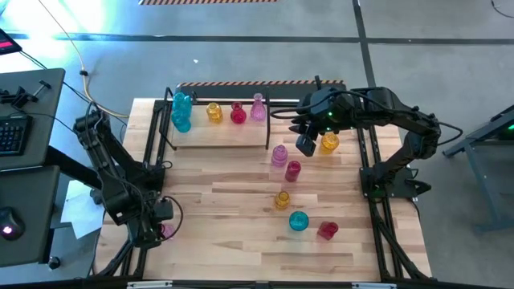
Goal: Sort vases onto shelf
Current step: Put the bottom purple vase on the shelf aligned with the other purple vase
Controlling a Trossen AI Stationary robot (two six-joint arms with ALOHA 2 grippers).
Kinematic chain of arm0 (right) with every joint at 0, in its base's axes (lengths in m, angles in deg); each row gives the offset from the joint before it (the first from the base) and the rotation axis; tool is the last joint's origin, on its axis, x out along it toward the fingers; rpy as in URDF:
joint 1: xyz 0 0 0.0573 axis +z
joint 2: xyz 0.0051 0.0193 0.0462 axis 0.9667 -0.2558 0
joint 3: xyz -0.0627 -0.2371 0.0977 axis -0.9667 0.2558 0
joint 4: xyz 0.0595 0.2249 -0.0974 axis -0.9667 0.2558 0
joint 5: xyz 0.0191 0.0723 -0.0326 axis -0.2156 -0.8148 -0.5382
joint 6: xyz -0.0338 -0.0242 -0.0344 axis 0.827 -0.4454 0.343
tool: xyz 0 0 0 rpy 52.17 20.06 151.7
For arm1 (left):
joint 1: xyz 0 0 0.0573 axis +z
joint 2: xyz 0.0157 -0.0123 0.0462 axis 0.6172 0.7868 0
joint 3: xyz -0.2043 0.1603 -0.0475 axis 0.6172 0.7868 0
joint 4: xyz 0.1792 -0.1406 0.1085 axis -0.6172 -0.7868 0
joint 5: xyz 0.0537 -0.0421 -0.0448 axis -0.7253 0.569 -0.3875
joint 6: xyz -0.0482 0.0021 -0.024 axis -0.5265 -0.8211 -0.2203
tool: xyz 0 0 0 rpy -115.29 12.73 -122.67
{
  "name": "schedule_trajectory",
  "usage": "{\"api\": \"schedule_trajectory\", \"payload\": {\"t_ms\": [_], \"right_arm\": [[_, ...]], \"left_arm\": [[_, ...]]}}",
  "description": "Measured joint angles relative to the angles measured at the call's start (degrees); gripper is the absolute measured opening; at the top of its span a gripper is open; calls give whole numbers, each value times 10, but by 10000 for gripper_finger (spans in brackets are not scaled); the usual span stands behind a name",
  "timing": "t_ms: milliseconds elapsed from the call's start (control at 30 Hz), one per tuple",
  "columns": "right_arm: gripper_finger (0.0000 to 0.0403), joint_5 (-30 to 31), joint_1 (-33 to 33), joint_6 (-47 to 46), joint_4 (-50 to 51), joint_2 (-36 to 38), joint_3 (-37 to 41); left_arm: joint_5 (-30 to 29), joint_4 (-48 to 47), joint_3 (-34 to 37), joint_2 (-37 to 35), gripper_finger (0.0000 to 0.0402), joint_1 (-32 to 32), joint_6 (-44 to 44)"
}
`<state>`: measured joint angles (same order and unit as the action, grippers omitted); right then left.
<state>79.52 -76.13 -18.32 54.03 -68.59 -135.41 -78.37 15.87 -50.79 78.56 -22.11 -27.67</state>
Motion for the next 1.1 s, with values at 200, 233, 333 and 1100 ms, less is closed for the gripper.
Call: {"api": "schedule_trajectory", "payload": {"t_ms": [200, 233, 333, 1100], "right_arm": [[87, 0, 0, 9, 0, 0, 0], [87, 0, 0, 10, 0, 0, 0], [87, 0, 0, 12, 0, 0, 0], [87, 10, -2, 10, 0, 0, 0]], "left_arm": [[8, 20, 16, 22, 119, 0, 0], [16, 36, 28, 23, 119, 0, -2], [43, 96, 56, 21, 119, 0, -14], [46, 48, 64, -70, 18, 77, 22]]}}
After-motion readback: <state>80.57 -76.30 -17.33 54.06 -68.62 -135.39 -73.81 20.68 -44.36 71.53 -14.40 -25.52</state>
